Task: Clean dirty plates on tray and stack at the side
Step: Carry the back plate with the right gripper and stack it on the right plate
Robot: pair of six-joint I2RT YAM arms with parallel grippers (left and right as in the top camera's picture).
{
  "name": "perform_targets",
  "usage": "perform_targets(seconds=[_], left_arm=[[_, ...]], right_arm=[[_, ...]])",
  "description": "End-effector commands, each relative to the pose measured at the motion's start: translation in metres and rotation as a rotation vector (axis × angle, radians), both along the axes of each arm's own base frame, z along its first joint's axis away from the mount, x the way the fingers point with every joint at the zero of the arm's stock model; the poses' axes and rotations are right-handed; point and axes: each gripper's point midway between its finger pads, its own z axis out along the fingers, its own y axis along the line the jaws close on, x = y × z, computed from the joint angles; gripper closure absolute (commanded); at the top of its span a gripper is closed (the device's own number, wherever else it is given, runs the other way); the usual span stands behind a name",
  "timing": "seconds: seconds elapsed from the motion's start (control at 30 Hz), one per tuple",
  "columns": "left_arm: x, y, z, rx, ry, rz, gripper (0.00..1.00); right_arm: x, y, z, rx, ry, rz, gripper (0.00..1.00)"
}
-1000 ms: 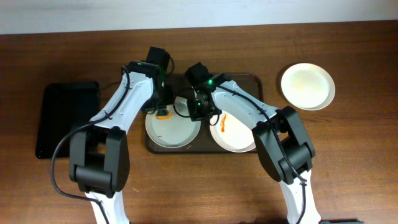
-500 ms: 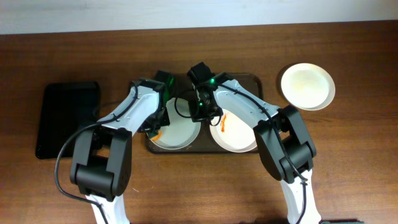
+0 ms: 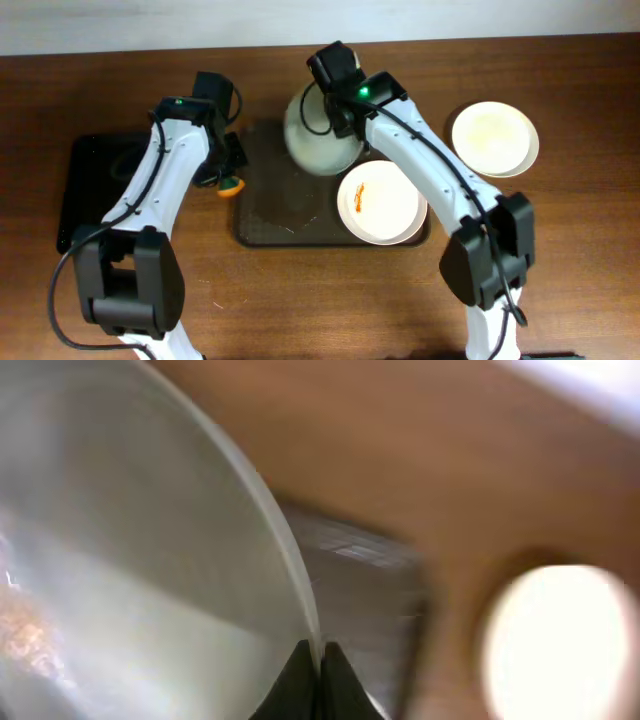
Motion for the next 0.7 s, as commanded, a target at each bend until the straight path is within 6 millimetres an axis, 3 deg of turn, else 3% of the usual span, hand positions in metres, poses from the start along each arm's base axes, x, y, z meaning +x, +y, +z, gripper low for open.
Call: perform_targets(seconds=[0.0,0.23,0.37,0.47,0.57,0.67], left_arm=[[-0.010,-0.007,-0.010,-0.044,0.023,-0.021,1.00],[-0.009,-0.016,-0.012,-0.045,0.014,-0.046,1.00],[-0.009,-0.028,-0.011,-0.046,0.006,-0.076,1.00],[-0.009,-0.029,-0.011,-0.046,0.006,-0.078,1.00],[-0.010,-0.028,-0.011,-0.045,0.007,-0.079,1.00],[-0.009,-0.028,-0.011,-0.045,0.007,-0.079,1.00]], right_arm=[[0.004,-0.032,0.058,-0.325,-0.188,-0.057,0.96],[-0.022,-0.011,0.114,-0.622,-0.411,-0.129,0.96],[-0.029,-0.003,0.122,-0.659,-0.448,-0.133,0.96],[-0.020,0.001,0.087,-0.499,-0.314,-0.043,0.96],[-0.009,-0.036,0.032,-0.154,-0.075,-0.123,0.96],[-0.002,-0.066,-0.001,0.275,0.165,-0.140,0.96]])
